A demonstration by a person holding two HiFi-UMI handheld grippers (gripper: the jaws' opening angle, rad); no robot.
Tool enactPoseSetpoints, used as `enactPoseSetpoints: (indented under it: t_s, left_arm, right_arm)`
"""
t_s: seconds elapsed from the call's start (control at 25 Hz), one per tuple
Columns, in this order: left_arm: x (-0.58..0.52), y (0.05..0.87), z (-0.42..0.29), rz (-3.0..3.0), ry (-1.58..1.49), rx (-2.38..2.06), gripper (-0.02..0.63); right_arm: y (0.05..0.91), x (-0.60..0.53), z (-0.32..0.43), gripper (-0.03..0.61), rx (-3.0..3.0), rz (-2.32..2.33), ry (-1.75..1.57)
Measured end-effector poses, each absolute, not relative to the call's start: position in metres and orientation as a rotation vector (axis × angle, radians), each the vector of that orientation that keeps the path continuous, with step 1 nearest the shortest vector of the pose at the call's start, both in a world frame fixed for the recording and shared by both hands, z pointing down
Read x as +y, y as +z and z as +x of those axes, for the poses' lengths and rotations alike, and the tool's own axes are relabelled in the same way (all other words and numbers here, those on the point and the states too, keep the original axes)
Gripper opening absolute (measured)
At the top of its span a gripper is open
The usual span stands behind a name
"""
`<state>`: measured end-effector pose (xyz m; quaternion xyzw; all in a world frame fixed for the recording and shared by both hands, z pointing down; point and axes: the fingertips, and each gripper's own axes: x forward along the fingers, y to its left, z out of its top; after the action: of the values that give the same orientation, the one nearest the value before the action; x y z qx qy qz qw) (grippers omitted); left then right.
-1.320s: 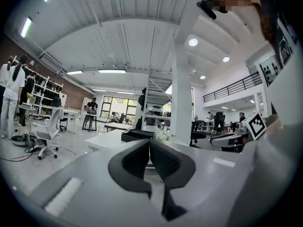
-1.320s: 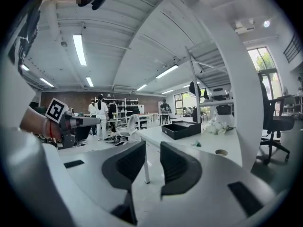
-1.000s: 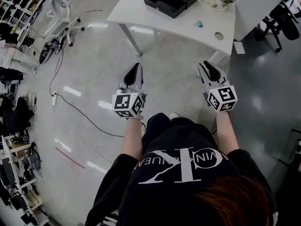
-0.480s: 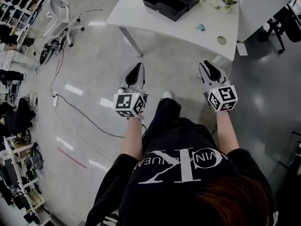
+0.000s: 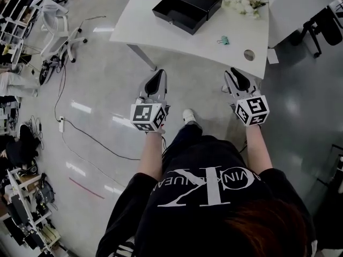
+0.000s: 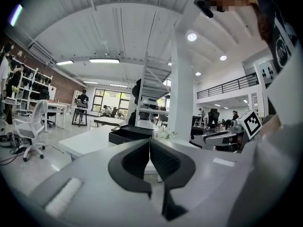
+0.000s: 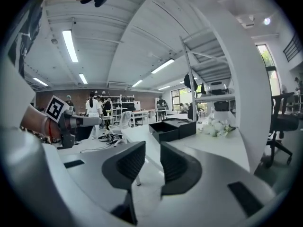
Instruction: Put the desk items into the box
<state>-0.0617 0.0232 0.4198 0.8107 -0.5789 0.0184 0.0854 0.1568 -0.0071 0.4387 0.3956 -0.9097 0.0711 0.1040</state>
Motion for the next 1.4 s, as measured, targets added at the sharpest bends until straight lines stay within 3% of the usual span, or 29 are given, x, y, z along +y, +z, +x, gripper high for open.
enactPoseSetpoints:
  t_s: [1.4]
  left_arm:
    - [-0.139, 0.470, -0.052, 2.420, 0.156, -1.557, 0.014]
  right_arm:
    - [0.515, -0.171, 0.144, 0.069, -2.325, 1.119, 0.174]
